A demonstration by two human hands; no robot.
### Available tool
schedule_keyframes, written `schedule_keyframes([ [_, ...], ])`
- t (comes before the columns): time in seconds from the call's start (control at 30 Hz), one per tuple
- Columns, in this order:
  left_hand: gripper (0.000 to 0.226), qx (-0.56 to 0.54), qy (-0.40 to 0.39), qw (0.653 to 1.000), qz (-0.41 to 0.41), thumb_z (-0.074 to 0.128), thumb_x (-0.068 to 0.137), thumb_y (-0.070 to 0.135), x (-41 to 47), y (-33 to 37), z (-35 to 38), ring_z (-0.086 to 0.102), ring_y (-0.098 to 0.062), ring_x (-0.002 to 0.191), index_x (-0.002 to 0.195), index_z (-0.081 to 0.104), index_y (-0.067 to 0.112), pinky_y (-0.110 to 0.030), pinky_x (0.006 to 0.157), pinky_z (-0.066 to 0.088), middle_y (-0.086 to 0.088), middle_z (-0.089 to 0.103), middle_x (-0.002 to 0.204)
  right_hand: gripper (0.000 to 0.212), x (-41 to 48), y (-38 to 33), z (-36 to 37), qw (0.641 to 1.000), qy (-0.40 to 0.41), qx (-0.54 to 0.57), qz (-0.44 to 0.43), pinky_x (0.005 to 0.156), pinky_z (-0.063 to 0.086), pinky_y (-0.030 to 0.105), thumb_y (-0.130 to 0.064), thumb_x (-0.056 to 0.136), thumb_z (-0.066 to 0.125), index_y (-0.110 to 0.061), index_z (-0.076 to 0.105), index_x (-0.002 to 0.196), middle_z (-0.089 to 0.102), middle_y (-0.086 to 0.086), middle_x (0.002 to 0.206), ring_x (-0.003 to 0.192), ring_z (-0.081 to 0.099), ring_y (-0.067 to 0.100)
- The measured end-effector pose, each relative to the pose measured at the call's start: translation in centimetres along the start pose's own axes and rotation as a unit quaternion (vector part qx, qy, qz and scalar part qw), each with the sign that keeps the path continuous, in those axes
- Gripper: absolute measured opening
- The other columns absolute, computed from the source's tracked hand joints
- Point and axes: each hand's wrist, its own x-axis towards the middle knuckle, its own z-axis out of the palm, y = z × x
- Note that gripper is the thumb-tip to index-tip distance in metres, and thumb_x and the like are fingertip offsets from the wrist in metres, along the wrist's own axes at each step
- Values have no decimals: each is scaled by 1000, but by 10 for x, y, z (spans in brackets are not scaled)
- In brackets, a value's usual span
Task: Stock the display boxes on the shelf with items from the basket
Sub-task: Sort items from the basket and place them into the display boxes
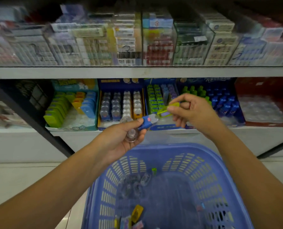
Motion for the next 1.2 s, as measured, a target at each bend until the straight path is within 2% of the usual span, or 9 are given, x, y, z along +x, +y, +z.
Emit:
schedule_keyframes([
  [0.1, 11, -3, 22, 999, 25, 63, 85, 11, -11, 11, -17, 64, -9, 53, 87, 69, 2, -18, 52, 55, -12, 70, 79, 52, 16, -4, 28, 998, 51, -38, -13, 33, 30, 15, -47, 81, 62, 1, 57, 64, 57, 22, 52, 29, 40, 8],
  [0.23, 15, -9, 53, 997, 56, 62, 86, 13, -33, 23, -54, 63, -7, 54, 95, 67, 2, -17, 52, 55, -14, 68, 88, 70, 28, -16, 77, 1000, 7, -20, -22, 31, 28, 14, -60, 71, 58, 10, 58, 65, 55, 33, 58, 27, 41, 7],
  [0.4, 16, -37, 109, 990, 87, 58, 88, 13, -66, 34, -104, 62, -6, 52, 97, 66, 1, -16, 52, 55, -13, 69, 83, 20, 58, -29, 147, 998, -44, 28, -28, 31, 36, 14, -27, 86, 66, -13, 62, 72, 59, 0, 43, 30, 48, 5],
  [0.5, 17, -48, 128, 985, 105, 58, 88, 12, -83, 39, -126, 61, -7, 52, 96, 66, -1, -17, 52, 55, -14, 69, 83, 6, 84, -39, 190, 997, -58, 17, -46, 48, 51, 16, -14, 84, 69, -12, 63, 84, 66, 3, 62, 46, 59, 5],
  [0.57, 18, -56, 137, 983, 109, 59, 87, 12, -91, 39, -138, 62, -8, 52, 95, 66, -2, -17, 53, 55, -13, 70, 81, 18, 101, -43, 216, 992, -47, -78, -90, 63, 48, 10, -17, 81, 73, -8, 66, 95, 66, 7, 81, 68, 61, 8],
  [0.63, 16, -62, 145, 981, 110, 59, 87, 11, -97, 38, -148, 62, -9, 52, 93, 66, -3, -18, 54, 56, -11, 69, 74, 32, 119, -47, 238, 968, -61, -208, -126, 65, 39, 6, -22, 80, 74, -4, 66, 106, 64, 8, 95, 87, 58, 16],
  [0.73, 18, -71, 146, 981, 108, 60, 85, 12, -102, 41, -159, 62, -10, 53, 93, 67, -3, -19, 56, 56, -12, 67, 74, 35, 143, -46, 259, 922, -84, -358, -120, 78, 42, 27, -25, 85, 69, -3, 62, 111, 63, 16, 110, 101, 57, 28],
  [1.0, 18, -78, 127, 984, 102, 61, 87, 13, -91, 48, -153, 63, -10, 55, 95, 66, -3, -19, 54, 56, -12, 67, 74, 26, 162, -43, 286, 858, -165, -477, -96, 87, 47, 29, -18, 89, 59, -2, 64, 110, 62, 16, 115, 107, 58, 32],
  [1.2, 18, -67, 134, 984, 94, 62, 85, 16, -91, 48, -155, 63, -11, 55, 92, 66, 0, -20, 53, 56, -10, 67, 67, 35, 157, -27, 288, 789, -126, -565, -209, 88, 46, 36, -30, 86, 65, -7, 61, 111, 60, 21, 113, 110, 53, 37],
])
